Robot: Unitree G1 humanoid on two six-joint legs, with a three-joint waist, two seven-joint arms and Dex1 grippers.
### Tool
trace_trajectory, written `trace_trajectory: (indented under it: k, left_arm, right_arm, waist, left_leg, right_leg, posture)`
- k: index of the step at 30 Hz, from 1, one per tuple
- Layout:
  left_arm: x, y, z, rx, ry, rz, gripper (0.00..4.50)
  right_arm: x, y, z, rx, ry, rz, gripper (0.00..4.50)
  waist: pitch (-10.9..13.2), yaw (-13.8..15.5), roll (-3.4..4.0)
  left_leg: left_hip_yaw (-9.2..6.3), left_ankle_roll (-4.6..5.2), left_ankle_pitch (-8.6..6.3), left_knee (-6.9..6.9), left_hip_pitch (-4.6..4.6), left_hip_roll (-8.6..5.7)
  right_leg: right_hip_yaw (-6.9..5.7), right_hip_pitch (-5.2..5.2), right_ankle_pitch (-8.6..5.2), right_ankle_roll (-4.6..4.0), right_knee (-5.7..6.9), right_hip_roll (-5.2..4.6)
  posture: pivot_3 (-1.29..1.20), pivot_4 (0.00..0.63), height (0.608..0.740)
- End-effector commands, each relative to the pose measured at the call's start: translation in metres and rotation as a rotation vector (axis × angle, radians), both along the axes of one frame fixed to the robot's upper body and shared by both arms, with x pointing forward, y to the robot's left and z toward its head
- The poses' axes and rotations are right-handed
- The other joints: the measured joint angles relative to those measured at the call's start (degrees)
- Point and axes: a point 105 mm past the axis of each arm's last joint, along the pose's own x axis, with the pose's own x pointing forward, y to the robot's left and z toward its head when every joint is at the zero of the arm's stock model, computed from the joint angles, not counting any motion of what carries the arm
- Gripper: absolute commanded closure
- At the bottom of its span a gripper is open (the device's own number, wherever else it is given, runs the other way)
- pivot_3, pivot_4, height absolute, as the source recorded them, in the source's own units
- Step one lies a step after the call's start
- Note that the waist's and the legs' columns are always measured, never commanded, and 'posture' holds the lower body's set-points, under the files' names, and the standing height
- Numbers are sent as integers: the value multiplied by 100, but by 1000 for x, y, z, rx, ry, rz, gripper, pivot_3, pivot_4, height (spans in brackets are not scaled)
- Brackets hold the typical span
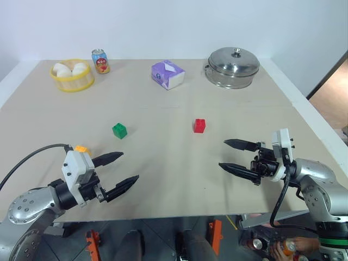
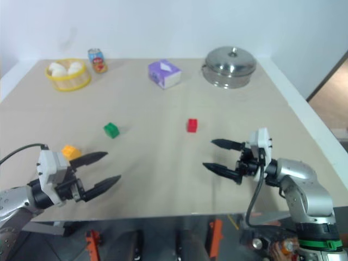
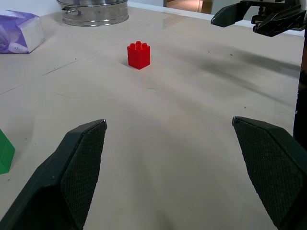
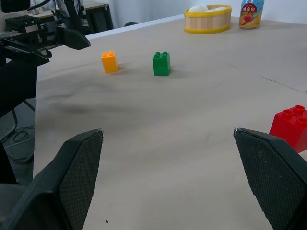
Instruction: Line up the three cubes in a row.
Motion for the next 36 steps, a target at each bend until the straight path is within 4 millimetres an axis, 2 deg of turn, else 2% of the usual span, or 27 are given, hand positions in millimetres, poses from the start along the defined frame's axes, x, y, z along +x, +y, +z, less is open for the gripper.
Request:
trace_trajectory:
  k: [1,12,21,23,26,29,31,33,36]
  left_arm:
    - [-3,-3,10,4,-47,-18,149]
    - [-2,-9,10,-7,-46,-24,149]
    - [1,-13,8,-25,-47,-16,149]
    - [7,-14,12,-56,-60,11,149]
    - [21,-14,19,-101,-102,77,149]
    - [29,-17,19,-112,-126,88,149]
    - [32,-21,19,-117,-132,59,149]
    - [39,-22,23,-137,-157,46,149]
    - [50,-23,27,-167,-178,52,149]
  right_arm:
    - [0,-4,9,0,-40,3,0]
    - [-1,-4,8,-11,-32,-5,0]
    - [6,-1,4,-22,-38,-38,0]
    - [20,1,1,-24,-31,-127,0]
    - [54,2,2,11,-53,-376,0]
    - [79,5,5,60,-78,-624,0]
    - [87,12,6,92,-82,-758,0]
    - [93,24,1,146,-15,-881,0]
    - [96,41,-6,157,26,-930,0]
  waist:
    - [0,-1,0]
    - [0,-2,0]
    - [-1,-3,-1]
    - [-2,-6,-2]
    - [-4,-20,-4]
    - [-8,-24,-6]
    - [-9,-24,-6]
    - [-9,-25,-6]
    - [-10,-26,-5]
  left_leg:
    - [1,0,0,0,0,0]
    - [7,0,0,3,1,1]
    - [13,0,0,10,2,3]
    - [14,0,0,13,4,3]
    - [17,1,1,24,4,11]
    - [18,3,7,28,8,12]
    - [19,0,9,29,7,13]
    - [23,0,10,26,6,13]
    - [25,0,10,24,-4,15]
  right_leg:
    - [0,0,0,0,0,0]
    - [9,0,5,3,1,4]
    - [17,1,9,4,2,6]
    - [19,1,11,4,3,6]
    - [24,1,26,3,3,17]
    - [32,1,41,5,7,25]
    - [42,-2,44,7,10,28]
    - [53,-6,54,24,12,28]
    - [63,-17,58,29,14,32]
  posture:
    - [0,150,740]
    - [0,150,740]
    - [0,150,740]
    - [0,150,740]
    - [0,150,740]
    - [0,150,740]
    - [0,150,740]
    - [0,150,740]
    - [0,150,740]
